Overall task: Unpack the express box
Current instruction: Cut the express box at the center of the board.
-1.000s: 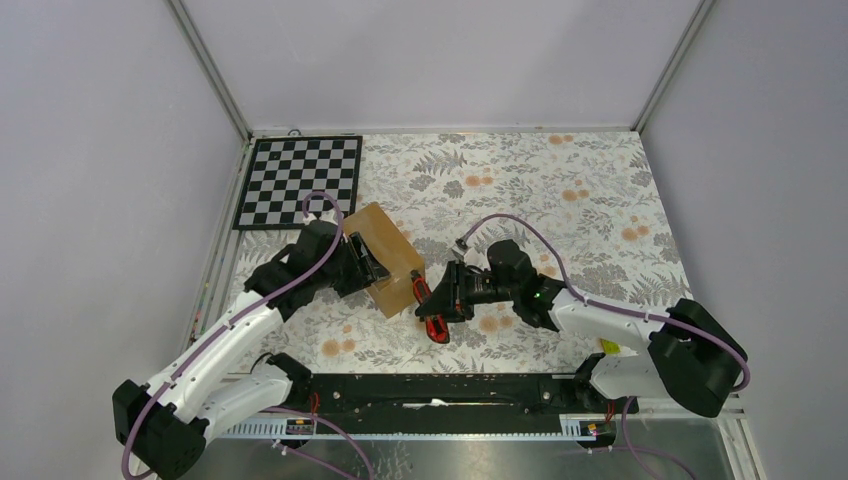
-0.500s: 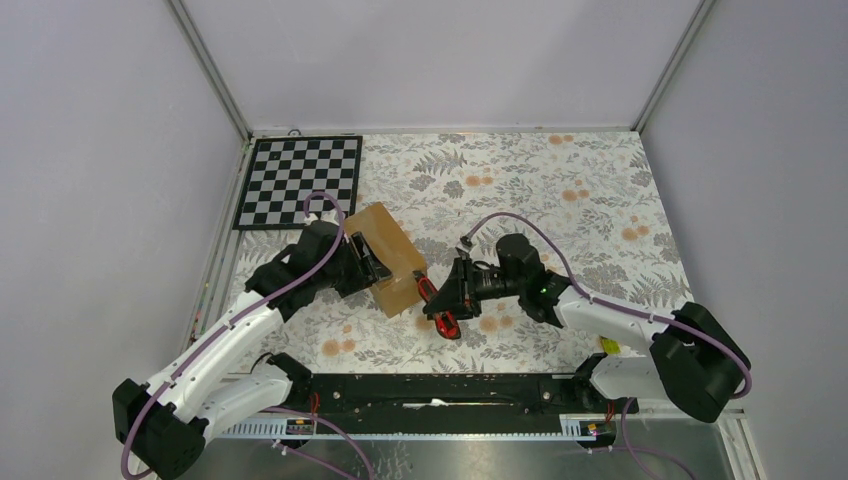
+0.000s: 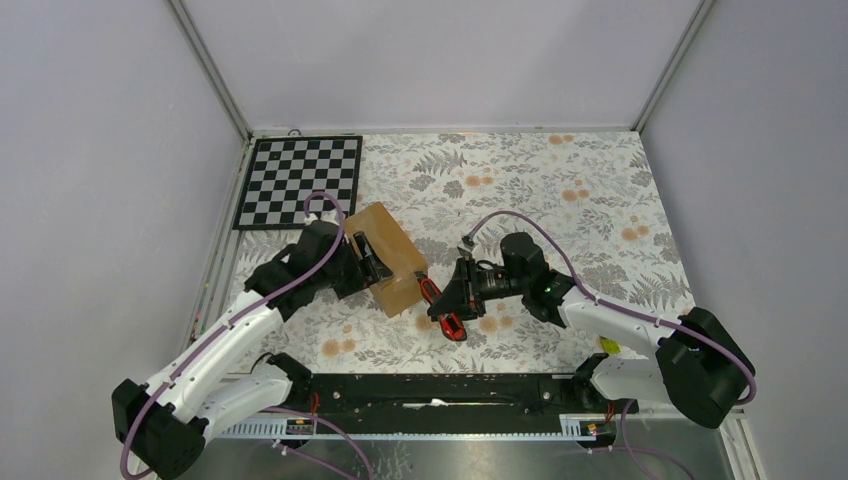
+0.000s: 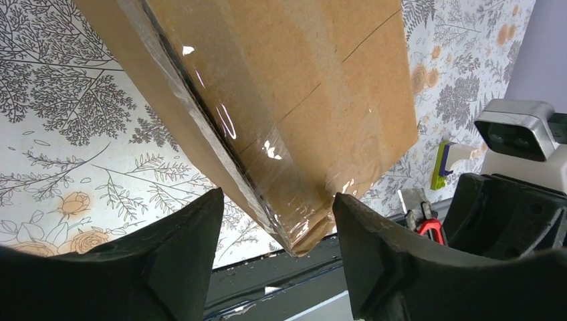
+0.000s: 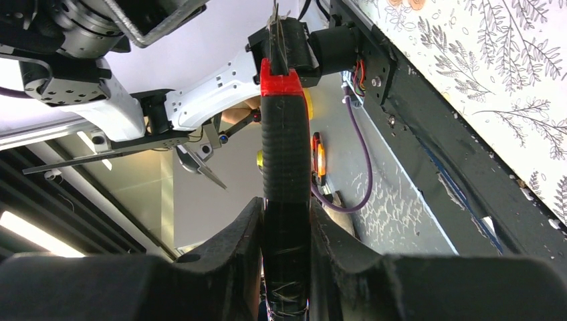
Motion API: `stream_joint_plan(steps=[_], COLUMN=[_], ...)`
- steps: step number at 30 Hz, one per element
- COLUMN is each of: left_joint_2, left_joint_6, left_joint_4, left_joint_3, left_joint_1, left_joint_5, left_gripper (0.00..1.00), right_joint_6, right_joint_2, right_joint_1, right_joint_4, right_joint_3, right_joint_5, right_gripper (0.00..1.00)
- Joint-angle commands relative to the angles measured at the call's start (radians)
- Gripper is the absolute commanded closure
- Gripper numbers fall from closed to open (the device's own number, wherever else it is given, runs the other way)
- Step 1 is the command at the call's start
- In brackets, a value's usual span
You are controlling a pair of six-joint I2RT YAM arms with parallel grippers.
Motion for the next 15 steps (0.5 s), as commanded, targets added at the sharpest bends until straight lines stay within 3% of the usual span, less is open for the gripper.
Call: stream_joint_plan(steps=[1,5,9,15], left_joint_2=[-0.009,-0.004,0.041,0.241], left_joint_6=[0.020,0.035,0.134,0.380], left_joint_4=[-0.006,-0.012,-0.099,-0.093], left_joint_3=[0.059,0.100,0.231,0.491], left_joint_1=[-0.005,-0.005,0.010,0.192], left_joint_5=[-0.007,-0.013,-0.143,-0.213], left_gripper=[0.35,0.35,0.28,0.18], right_joint_6=[-0.048,-0.022,-0.019,-0.022], right_joint_2=[-0.026,-0.019,-0.027,-0.036], right_joint_1=[-0.008,-0.007,-0.007,0.012], right_joint_4=[-0.029,-0.001,-0.005,-0.026], right_joint_3=[0.036,0.037,0.038,0.026], right_joint_5=[-0.016,-0.002,0.000,0.003], right_gripper=[1.00,1.00,1.00,1.00])
